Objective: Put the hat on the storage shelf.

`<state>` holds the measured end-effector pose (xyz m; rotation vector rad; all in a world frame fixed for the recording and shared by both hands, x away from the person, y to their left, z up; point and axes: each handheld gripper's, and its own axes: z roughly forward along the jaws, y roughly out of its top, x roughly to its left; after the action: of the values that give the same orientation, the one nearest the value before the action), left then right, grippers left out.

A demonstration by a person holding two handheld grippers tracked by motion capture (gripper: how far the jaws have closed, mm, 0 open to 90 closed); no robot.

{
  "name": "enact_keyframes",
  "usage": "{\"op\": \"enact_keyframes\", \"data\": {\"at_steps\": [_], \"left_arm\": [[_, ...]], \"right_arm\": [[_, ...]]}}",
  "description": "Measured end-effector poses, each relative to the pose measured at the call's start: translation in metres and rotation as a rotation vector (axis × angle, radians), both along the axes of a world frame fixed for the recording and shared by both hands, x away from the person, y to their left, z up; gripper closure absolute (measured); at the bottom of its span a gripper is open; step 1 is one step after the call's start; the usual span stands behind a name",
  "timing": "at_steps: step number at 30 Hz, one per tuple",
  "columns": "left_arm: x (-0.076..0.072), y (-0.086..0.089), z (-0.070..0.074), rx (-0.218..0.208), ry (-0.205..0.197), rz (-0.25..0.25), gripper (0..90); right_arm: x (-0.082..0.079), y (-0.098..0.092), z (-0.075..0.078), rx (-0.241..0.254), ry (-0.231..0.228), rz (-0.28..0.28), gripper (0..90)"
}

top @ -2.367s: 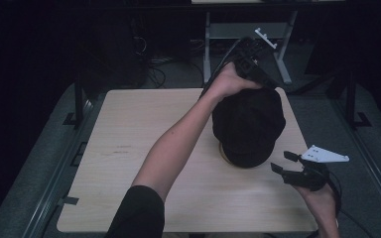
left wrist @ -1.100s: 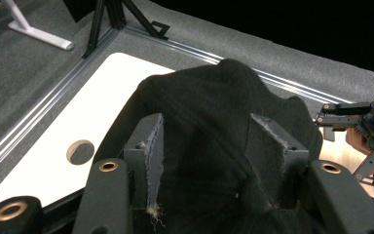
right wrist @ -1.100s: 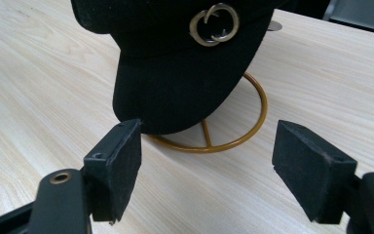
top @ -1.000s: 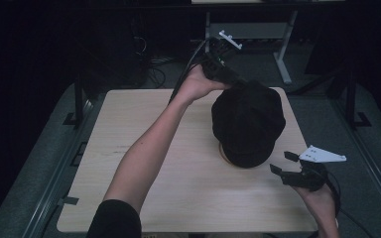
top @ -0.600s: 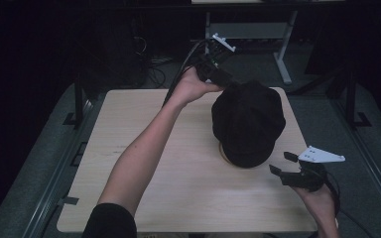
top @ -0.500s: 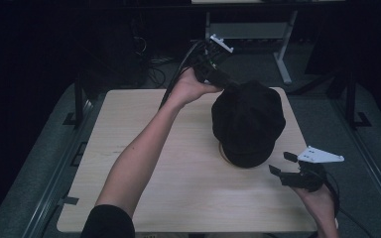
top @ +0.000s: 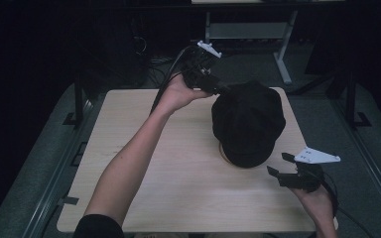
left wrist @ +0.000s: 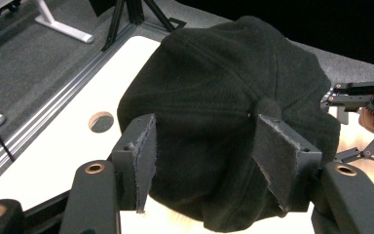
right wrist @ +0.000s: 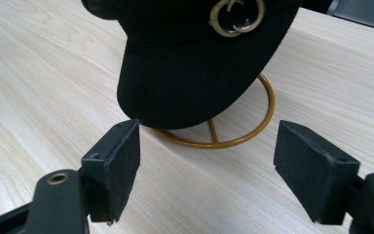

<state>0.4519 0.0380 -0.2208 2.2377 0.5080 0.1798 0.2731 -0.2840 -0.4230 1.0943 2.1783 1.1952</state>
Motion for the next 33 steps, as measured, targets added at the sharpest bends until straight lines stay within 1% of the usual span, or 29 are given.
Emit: {"op": "enact_keyframes", "data": {"at_steps": [1,3,6,8,9,10,14,17,21,23,24,25,26,28,30,31,33], "left_arm": [[-0.001,0.001,-0.001,0.001,0.006,0.005,40.2],[-0.001,0.003,-0.001,-0.003,0.004,0.011,39.6],[-0.004,0.01,-0.006,-0.01,0.003,0.018,39.2],[-0.006,0.015,-0.009,-0.005,0.007,0.02,38.7],[-0.007,0.017,-0.01,-0.009,0.001,0.021,38.5],[-0.008,0.019,-0.012,-0.015,0.005,0.026,38.4],[-0.012,0.029,-0.016,-0.013,0.002,0.033,37.5],[-0.014,0.032,-0.018,-0.017,0.001,0.039,37.3],[-0.019,0.041,-0.023,-0.017,-0.004,0.047,36.8],[-0.022,0.045,-0.025,-0.03,-0.002,0.056,36.5],[-0.022,0.047,-0.026,-0.024,-0.005,0.052,36.5],[-0.024,0.048,-0.027,-0.022,-0.001,0.056,36.4],[-0.025,0.05,-0.029,-0.02,-0.006,0.06,35.9],[-0.029,0.054,-0.032,-0.028,0.0,0.065,35.6],[-0.031,0.057,-0.035,-0.027,0.001,0.066,35.6],[-0.033,0.06,-0.037,-0.019,-0.002,0.067,35.4],[-0.036,0.065,-0.04,-0.027,0.0,0.072,35.3]], "right_arm": [[0.0,0.0,0.0,0.0,0.002,0.0,24.8],[0.0,0.001,0.0,-0.002,0.003,0.0,24.7],[0.001,0.002,-0.001,-0.012,0.002,0.005,24.7],[0.001,0.002,-0.001,-0.011,0.003,0.002,24.7],[0.001,0.002,-0.001,-0.014,-0.001,0.004,24.7],[0.0,0.003,-0.001,-0.015,0.001,0.003,24.7],[0.0,0.005,-0.001,-0.018,0.002,0.008,24.6],[-0.001,0.006,-0.001,-0.024,0.001,0.008,24.6],[-0.001,0.006,-0.002,-0.026,0.0,0.006,24.4],[-0.001,0.006,-0.002,-0.026,0.0,0.004,24.4],[-0.002,0.006,-0.002,-0.029,-0.001,0.004,24.4],[-0.002,0.006,-0.002,-0.027,0.0,0.003,24.3],[-0.002,0.006,-0.002,-0.03,-0.002,0.005,24.2],[-0.002,0.007,-0.002,-0.03,-0.003,0.004,23.7],[-0.003,0.007,-0.002,-0.033,-0.006,0.005,23.7],[-0.003,0.007,-0.002,-0.034,-0.005,0.006,23.7],[-0.003,0.007,-0.002,-0.037,-0.007,0.008,23.6]]}}
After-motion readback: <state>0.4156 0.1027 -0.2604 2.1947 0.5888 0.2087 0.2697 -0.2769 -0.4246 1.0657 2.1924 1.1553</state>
